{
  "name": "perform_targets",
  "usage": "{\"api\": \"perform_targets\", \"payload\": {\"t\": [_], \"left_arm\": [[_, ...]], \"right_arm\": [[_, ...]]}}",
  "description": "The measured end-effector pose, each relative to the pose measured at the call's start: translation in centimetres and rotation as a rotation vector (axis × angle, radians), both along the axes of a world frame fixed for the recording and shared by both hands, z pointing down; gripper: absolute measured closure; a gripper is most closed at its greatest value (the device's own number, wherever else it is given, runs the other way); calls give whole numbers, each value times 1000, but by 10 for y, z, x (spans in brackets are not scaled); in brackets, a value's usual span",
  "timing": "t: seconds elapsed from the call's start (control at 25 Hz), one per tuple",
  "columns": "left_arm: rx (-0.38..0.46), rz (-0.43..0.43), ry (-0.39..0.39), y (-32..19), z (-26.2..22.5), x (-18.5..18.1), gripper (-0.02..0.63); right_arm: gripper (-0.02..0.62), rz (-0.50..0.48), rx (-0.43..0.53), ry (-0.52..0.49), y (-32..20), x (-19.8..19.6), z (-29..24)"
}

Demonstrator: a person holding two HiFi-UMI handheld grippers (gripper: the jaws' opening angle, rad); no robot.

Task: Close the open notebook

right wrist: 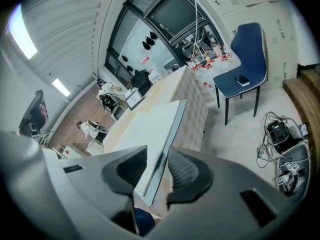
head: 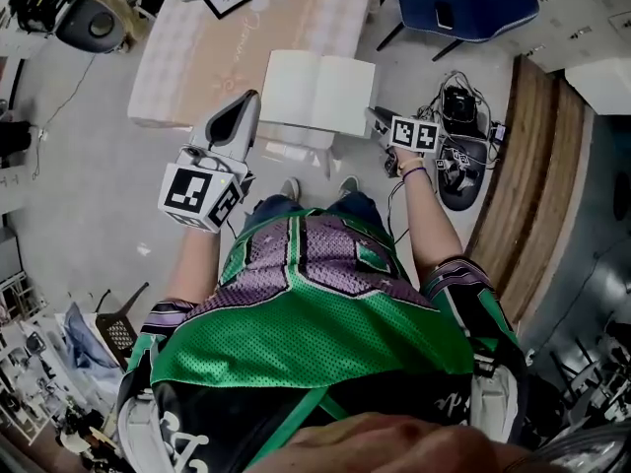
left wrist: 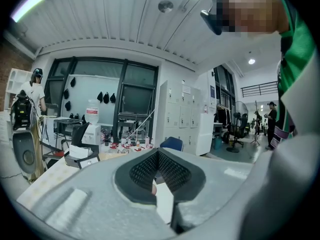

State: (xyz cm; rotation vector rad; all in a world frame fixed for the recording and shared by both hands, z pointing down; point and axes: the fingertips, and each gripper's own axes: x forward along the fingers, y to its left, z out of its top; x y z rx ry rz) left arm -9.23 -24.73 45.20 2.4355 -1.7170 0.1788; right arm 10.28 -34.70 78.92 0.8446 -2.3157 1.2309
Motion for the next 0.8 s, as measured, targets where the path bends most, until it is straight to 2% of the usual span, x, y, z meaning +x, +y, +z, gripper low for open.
{"api": "perform_targets", "payload": {"t": [0.28, 0.8], "left_arm": [[29, 13, 25, -3, -9, -2, 591], [38, 15, 30, -4, -14, -4, 591]], "right_arm": [[466, -13, 49, -24, 1, -4, -20], [468, 10, 102, -206, 3, -19, -50]]}}
